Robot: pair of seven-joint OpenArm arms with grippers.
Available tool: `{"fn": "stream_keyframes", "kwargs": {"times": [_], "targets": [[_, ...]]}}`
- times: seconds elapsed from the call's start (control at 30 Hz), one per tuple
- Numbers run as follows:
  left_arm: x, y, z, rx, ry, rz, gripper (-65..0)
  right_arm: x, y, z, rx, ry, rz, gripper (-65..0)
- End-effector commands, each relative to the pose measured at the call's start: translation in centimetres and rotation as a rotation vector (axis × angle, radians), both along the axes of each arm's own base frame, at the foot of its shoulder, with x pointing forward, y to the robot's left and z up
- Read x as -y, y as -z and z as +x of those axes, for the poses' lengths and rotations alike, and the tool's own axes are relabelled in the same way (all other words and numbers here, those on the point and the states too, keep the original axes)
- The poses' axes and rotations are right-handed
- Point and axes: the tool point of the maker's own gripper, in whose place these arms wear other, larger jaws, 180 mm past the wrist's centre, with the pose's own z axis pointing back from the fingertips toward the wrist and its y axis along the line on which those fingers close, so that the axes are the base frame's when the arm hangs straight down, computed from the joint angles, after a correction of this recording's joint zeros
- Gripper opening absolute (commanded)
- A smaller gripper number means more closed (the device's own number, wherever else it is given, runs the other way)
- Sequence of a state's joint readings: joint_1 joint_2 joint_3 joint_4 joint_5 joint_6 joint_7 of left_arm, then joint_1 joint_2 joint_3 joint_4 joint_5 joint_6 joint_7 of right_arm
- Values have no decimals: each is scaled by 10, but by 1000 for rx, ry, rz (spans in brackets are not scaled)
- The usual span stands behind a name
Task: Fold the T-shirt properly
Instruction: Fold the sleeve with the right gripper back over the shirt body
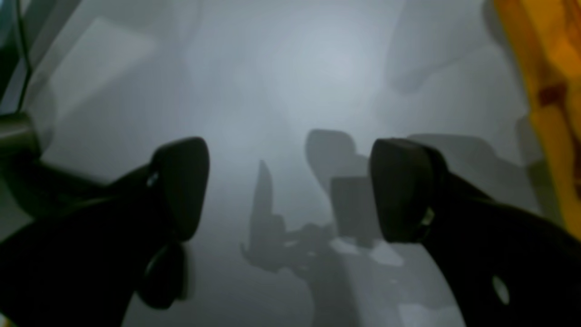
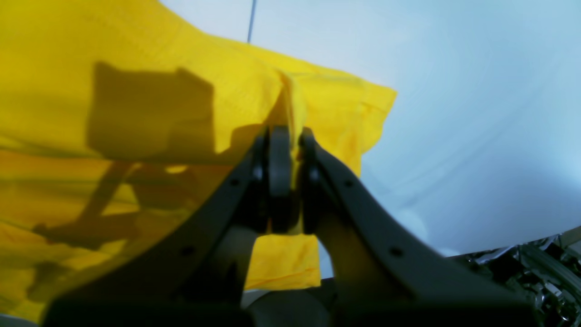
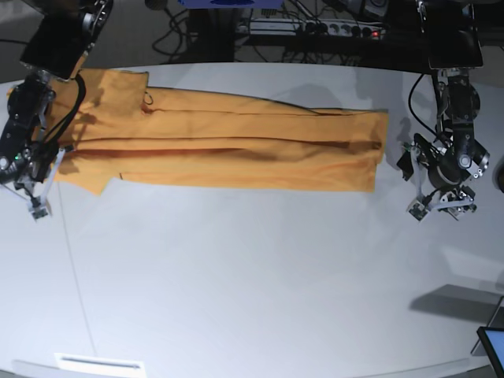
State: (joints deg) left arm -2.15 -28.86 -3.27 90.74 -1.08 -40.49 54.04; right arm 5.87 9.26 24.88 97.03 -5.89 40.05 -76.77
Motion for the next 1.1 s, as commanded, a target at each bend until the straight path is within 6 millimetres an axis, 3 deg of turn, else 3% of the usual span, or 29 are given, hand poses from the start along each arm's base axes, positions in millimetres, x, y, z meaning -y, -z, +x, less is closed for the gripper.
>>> {"fn": "stream_keyframes", "kwargs": {"times": [0.0,0.2,0.37,0.63,1.07], "targets": [[-10,-14,8,37,-10,24,-106,7,-13,5,35,1,-30,-649],[-11,-13,8,34,-14,22,-106,8,-27,-1,71,-9,-70,-649],[-11,-13,8,34,-14,22,-106,6,-21,-12,50,-12,-73,-649],[-11,-12,7,31,-16,21,-106,-14,-4,-31,16,-18,-28,-649],[-11,-12,7,31,-16,21,-106,-12,2,-51,-24,-22,-43,-649]]}}
